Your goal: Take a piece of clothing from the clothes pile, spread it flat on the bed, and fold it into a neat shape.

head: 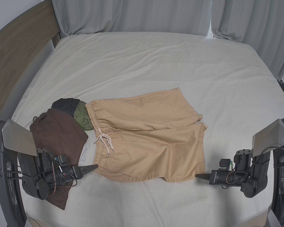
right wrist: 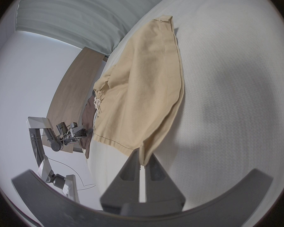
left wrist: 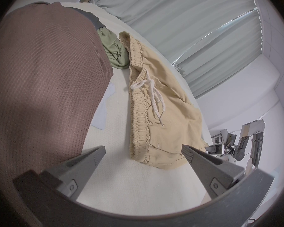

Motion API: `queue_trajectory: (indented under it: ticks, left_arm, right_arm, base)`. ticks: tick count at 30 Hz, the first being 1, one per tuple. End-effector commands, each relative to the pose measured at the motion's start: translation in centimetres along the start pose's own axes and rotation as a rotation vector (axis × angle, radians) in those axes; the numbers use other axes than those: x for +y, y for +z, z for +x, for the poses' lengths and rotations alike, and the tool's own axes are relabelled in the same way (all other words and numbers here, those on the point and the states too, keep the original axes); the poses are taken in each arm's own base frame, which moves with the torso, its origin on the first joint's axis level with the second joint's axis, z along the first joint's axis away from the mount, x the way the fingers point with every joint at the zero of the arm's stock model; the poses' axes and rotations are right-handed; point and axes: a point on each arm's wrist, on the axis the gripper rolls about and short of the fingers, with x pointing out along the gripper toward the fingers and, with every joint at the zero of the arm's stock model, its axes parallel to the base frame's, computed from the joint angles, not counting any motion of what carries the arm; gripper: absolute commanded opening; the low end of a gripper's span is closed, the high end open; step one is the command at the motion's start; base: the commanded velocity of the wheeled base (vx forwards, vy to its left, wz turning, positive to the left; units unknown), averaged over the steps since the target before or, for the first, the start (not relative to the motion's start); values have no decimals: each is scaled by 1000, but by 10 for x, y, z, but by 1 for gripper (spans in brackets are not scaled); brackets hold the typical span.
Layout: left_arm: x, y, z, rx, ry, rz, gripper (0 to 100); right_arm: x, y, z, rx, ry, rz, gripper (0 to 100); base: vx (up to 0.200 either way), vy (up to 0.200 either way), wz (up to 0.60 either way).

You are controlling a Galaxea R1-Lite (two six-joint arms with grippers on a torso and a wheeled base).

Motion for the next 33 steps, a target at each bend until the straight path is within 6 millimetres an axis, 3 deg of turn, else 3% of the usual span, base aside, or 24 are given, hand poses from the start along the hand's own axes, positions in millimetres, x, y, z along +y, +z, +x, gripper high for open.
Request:
queue_trajectory:
  ticks: [1, 10, 18, 30, 31, 33]
  left_arm:
    - [2, -4, 4, 13, -1, -8, 100]
    - [0, 2, 13, -2, -23, -81, 100]
    - [-5, -12, 26, 49, -39, -87, 100]
    - [-5, -11, 37, 25, -16, -67, 100]
    - [-5, -11, 37, 25, -16, -67, 0]
    - [-5, -12, 38, 27, -14, -68, 0]
  right_arm:
    - [0, 0, 0, 1, -1, 1, 0]
    - [0, -1, 0, 3, 0, 0, 0]
    - [-1, 0, -1, 0, -2, 4, 0]
    - [-3, 0, -1, -3, -7, 8, 0]
    - [-3, 0, -1, -2, -7, 9, 0]
    - [-3, 0, -1, -4, -7, 8, 0]
  base:
    - [0, 0, 0]
    - [0, 0, 0]
    - [0, 0, 0]
    - [0, 0, 0]
    - [0, 0, 0]
    - [0, 0, 0]
